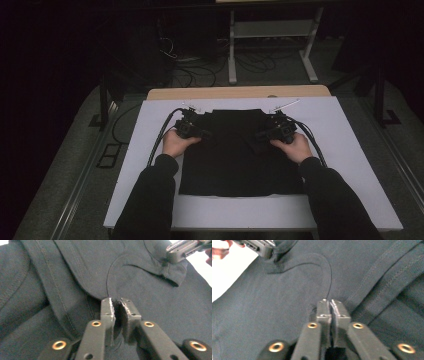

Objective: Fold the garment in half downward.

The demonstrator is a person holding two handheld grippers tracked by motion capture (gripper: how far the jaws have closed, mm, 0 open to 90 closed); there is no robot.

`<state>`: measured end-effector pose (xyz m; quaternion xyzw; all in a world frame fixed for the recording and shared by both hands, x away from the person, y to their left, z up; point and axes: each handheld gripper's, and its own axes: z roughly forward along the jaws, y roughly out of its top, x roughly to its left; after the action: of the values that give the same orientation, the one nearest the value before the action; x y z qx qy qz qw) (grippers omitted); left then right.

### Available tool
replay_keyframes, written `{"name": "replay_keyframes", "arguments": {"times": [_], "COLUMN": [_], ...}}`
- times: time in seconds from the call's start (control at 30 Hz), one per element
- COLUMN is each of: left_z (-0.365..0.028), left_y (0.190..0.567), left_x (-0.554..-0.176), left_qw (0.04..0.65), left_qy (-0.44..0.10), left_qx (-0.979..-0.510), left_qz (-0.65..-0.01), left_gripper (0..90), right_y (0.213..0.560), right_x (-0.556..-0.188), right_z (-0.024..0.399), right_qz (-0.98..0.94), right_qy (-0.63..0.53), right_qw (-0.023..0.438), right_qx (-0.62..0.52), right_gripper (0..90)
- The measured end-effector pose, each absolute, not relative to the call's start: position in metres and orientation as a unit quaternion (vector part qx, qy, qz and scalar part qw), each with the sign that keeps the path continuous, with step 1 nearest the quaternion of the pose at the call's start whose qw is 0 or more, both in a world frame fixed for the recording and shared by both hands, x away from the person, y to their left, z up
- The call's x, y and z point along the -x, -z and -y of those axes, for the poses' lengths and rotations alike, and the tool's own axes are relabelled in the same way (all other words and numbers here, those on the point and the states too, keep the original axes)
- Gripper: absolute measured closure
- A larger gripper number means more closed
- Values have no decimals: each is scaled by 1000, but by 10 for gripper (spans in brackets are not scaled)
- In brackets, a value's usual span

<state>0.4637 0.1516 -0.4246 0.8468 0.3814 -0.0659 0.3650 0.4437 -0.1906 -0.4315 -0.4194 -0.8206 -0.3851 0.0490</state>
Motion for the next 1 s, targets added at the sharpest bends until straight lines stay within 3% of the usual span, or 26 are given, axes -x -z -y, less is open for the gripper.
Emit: {"name": "replay_keyframes", "arguments": {"times": [0.13, 0.57, 0.73, 1.0], "left_z": [-151, -156, -157, -159], "left_y": [425, 417, 415, 413], "left_x": [-463, -461, -461, -459], "left_qw": [363, 373, 380, 391], "left_qy": [63, 59, 58, 58], "left_qx": [-848, -846, -844, -839], "left_qz": [-381, -375, -373, -374], "left_gripper": [864, 869, 869, 868], "right_y": [430, 416, 417, 429], "right_x": [-442, -438, -441, -443], "right_z": [190, 200, 205, 198], "right_qz": [830, 819, 812, 820], "right_qy": [374, 395, 396, 374], "right_qw": [35, 32, 36, 53], "right_qx": [413, 415, 428, 430], "right_gripper": [886, 880, 621, 485]}}
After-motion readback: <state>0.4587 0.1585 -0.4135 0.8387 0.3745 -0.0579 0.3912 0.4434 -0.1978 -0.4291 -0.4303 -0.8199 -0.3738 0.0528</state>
